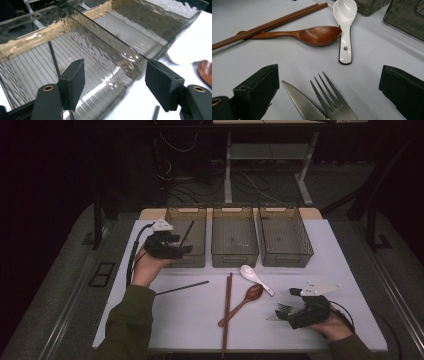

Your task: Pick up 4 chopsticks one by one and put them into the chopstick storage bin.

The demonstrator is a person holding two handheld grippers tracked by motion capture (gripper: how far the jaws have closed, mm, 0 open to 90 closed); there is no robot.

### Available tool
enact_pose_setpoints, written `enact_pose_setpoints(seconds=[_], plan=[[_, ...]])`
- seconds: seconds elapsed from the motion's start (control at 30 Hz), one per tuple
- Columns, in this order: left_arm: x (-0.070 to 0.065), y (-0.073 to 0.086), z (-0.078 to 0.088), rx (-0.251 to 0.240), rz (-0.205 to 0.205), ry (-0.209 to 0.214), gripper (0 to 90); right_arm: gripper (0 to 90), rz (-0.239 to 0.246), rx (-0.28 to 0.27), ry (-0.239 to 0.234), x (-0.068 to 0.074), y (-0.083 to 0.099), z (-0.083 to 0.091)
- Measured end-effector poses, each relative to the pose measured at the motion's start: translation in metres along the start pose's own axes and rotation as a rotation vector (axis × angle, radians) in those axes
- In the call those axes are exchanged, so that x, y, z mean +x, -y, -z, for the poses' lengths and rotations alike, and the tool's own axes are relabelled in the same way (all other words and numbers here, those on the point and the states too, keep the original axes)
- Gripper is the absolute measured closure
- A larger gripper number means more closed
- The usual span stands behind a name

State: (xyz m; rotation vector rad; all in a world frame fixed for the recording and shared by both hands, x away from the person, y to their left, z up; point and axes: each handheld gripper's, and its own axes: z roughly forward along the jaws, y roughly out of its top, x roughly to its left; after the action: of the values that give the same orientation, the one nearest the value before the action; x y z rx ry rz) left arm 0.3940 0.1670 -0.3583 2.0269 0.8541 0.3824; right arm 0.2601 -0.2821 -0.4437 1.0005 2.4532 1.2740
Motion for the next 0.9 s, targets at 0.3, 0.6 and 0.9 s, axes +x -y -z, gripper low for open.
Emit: enact_pose_setpoints(seconds=[0.3,0.6,0.9], plan=[[-0.017,0.029,0.013,0.025,-0.023,0.020,25.5,2.9,0.001,0.001,0.001,0.000,0.000,0.000],[-0.029,0.063,0.023,0.043,-0.005,0.015,28.4,2.9,0.000,0.003,0.002,0.000,0.000,0.000],[-0.031,0.090,0.037,0.057,0.007,0.011,39.0,2.9,0.002,0.004,0.007,0.000,0.000,0.000]])
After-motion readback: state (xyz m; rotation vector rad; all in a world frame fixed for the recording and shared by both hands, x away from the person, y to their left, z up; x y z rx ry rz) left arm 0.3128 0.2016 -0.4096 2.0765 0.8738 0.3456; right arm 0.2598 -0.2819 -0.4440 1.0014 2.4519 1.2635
